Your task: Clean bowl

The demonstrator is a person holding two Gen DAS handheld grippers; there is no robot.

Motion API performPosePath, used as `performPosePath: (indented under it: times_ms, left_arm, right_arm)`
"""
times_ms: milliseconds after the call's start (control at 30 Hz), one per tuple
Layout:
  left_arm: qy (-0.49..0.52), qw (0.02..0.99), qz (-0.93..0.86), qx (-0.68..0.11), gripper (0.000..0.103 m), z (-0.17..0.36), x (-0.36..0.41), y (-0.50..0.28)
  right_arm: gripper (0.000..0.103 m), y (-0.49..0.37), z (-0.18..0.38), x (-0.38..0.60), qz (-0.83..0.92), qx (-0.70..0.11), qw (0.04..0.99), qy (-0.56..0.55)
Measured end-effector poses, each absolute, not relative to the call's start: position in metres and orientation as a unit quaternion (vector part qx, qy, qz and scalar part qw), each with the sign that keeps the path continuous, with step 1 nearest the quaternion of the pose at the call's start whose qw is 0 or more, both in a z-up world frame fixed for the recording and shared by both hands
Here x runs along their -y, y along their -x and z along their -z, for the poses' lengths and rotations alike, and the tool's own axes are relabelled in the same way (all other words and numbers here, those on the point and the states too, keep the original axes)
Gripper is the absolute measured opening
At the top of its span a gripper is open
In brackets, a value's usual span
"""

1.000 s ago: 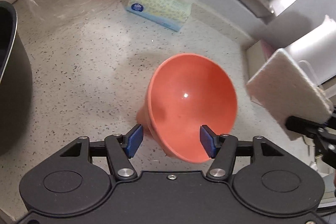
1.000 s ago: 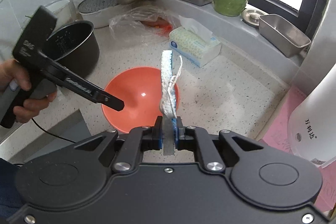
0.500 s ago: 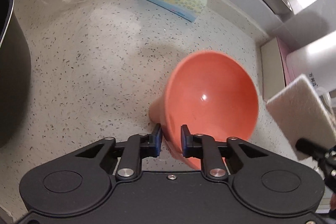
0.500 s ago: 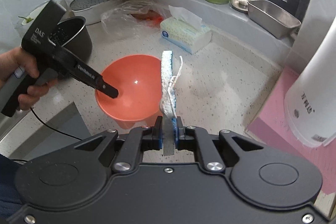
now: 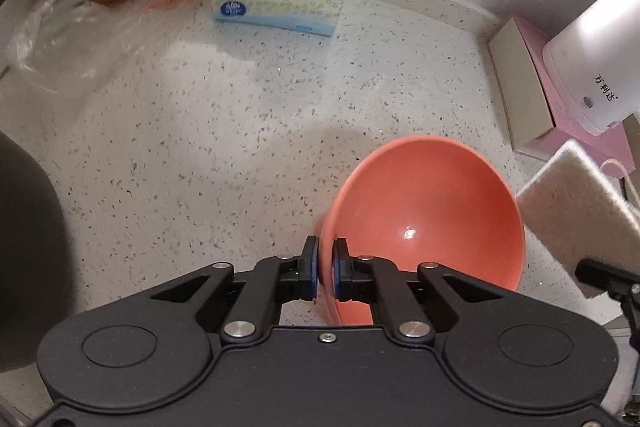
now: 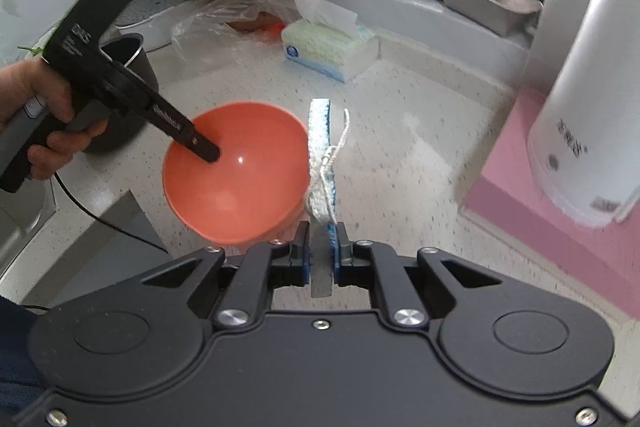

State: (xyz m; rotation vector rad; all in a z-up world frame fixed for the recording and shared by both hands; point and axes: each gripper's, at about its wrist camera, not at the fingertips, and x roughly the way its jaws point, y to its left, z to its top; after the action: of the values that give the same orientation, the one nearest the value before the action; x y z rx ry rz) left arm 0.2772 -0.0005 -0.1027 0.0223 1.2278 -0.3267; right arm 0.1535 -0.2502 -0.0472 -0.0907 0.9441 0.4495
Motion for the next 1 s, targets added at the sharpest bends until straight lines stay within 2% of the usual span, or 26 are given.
performPosePath:
  times_ms: [167, 500, 767, 1000]
  left_arm:
    - [-0.055, 0.826, 0.155, -0.540, 0.007, 0.094, 0.017, -0.260]
    - [-0.164, 0.885, 0.169, -0.402, 0.009, 0.092, 0.047, -0.195]
    - [-0.147, 0.884, 0.160, -0.414, 0.013, 0.106, 0.036, -0.170]
    - [-0.114, 0.871, 0.143, -0.456, 0.016, 0.115, 0.028, -0.172]
  right_arm:
    - [0.012, -0.148, 0.054, 0.257, -0.208, -0.457, 0.864, 0.028]
    - [0.012, -0.142, 0.054, 0.261, -0.204, -0.451, 0.869, 0.014]
    - [0.012, -0.133, 0.047, 0.252, -0.214, -0.439, 0.872, 0.036]
    - [0.012, -0.131, 0.050, 0.249, -0.209, -0.451, 0.867, 0.036]
